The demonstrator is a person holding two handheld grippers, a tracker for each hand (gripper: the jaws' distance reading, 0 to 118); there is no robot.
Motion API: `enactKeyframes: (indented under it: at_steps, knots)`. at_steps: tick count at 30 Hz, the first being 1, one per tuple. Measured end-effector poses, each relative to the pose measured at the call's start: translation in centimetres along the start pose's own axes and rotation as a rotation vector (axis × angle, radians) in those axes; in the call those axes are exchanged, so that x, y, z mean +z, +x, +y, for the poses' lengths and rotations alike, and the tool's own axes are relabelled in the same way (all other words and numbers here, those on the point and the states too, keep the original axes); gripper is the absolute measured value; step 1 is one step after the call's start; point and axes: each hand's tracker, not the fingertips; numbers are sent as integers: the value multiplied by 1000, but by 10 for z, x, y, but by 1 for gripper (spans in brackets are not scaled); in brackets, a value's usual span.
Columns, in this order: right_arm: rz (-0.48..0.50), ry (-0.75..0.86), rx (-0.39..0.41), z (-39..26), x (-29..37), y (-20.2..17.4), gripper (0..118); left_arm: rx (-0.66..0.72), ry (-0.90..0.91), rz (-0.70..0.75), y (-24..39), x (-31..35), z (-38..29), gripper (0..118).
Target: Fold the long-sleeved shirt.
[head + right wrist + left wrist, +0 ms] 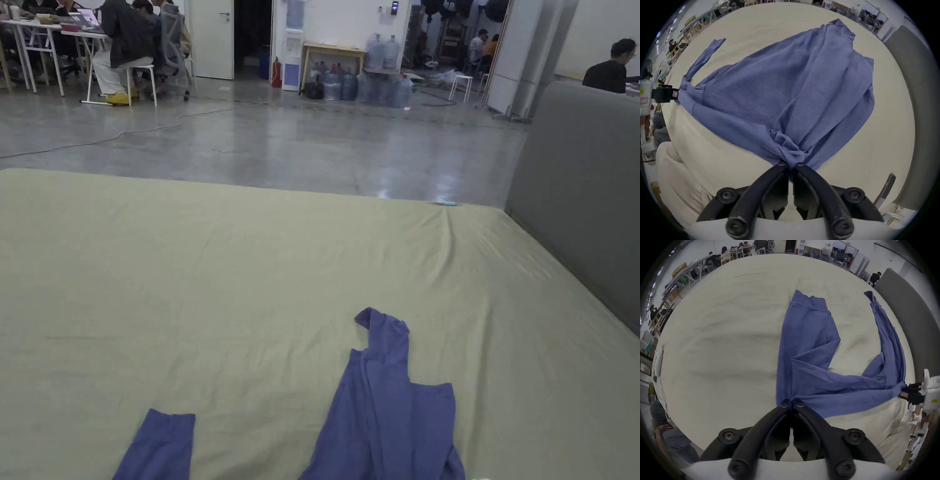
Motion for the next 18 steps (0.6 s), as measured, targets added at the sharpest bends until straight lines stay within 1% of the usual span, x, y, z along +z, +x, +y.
enactKeyframes:
  at_steps: [1, 2, 3, 4, 5, 6, 7, 9, 11, 12, 13, 14, 15, 16, 18]
  knots:
    - [3, 1, 0, 2, 6, 2, 12, 24, 0, -15, -1, 5, 2, 0]
    - [35, 35, -36, 0, 17, 6, 36, 60, 21, -46, -2, 19, 4, 0]
    - [37, 90, -79, -3, 33, 9, 78, 75, 71, -48, -1, 37, 6, 33]
    - [32, 153, -87, -7, 49, 10, 96, 75, 115, -63, 1, 53, 4, 81]
    - [33, 224, -80, -12, 68, 11, 97, 49, 160, -97, 2, 70, 0, 113]
    - [34, 255, -81, -19, 82, 12, 97, 44, 198, -135, 5, 90, -6, 115]
    - [37, 261, -87, -25, 92, 12, 97, 53, 235, -120, 7, 100, -3, 115]
    - [53, 264, -117, -40, 104, 8, 97, 55, 230, -117, 14, 112, -17, 115]
    - [131, 275, -175, -57, 106, 1, 95, 60, 166, -141, 20, 110, -27, 113]
    - [169, 283, -196, -67, 106, -3, 75, 49, 134, -134, 20, 102, -38, 95]
    - [187, 294, -204, -77, 105, -9, 40, 21, 105, -111, 25, 97, -45, 57]
    - [189, 291, -199, -84, 102, -15, 2, -6, 81, -96, 30, 91, -51, 2]
    - [184, 274, -196, -90, 96, -21, 0, -16, 54, -80, 35, 82, -56, 0]
    - [185, 264, -198, -96, 93, -26, 0, 10, 54, -82, 32, 73, -61, 0]
    - [187, 258, -178, -103, 90, -36, 0, 44, 32, -139, 30, 65, -53, 0]
